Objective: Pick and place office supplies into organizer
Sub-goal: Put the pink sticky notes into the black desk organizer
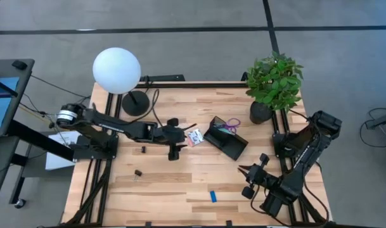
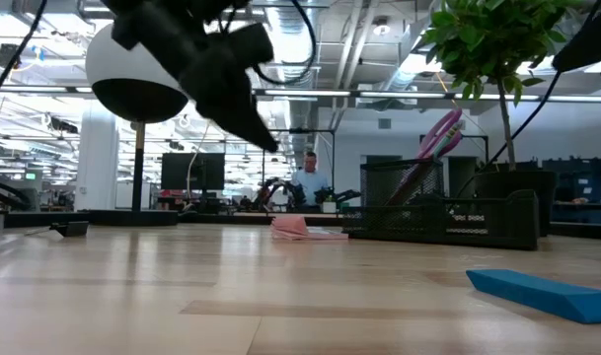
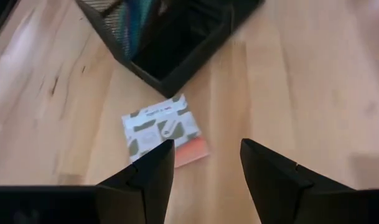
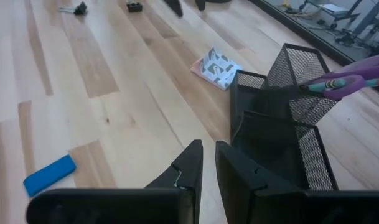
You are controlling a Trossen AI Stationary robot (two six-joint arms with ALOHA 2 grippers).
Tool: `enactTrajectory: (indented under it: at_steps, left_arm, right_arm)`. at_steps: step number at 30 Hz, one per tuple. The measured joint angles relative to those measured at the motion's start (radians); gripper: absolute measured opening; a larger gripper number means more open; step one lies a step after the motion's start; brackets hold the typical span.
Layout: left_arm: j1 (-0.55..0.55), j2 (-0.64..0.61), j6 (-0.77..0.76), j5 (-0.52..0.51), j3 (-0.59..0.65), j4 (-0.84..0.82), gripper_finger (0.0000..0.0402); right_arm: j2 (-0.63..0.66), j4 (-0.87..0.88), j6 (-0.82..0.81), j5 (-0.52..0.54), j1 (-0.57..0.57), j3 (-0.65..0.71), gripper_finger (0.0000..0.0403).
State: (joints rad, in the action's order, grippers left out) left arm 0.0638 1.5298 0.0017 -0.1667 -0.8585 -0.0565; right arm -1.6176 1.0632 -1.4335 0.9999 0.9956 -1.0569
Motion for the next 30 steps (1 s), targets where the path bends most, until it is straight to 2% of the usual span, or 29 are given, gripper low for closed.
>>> enactTrajectory:
  at_steps: [9,13,15,21,30]
  left_arm:
    - [-0.027,0.177,0.351,-0.008,0.000,0.183,0.0180]
    - [-0.041,0.190,0.436,-0.010,-0.031,0.177,0.0180]
    - [-0.047,0.190,0.477,0.027,-0.049,0.156,0.0180]
    - [-0.083,0.190,0.449,0.166,-0.061,0.056,0.0180]
    - [-0.117,0.199,0.464,0.216,-0.057,0.081,0.0180]
  right_arm:
    - [0.000,-0.017,0.001,-0.013,-0.039,0.000,0.0040]
    - [0.000,-0.034,-0.008,-0.034,-0.043,0.000,0.0040]
    - [0.000,-0.036,-0.029,-0.034,-0.043,0.000,0.0040]
    - [0.000,-0.063,-0.040,-0.030,-0.050,0.000,0.0040]
    - [0.000,-0.066,-0.025,-0.030,-0.116,0.000,0.0040]
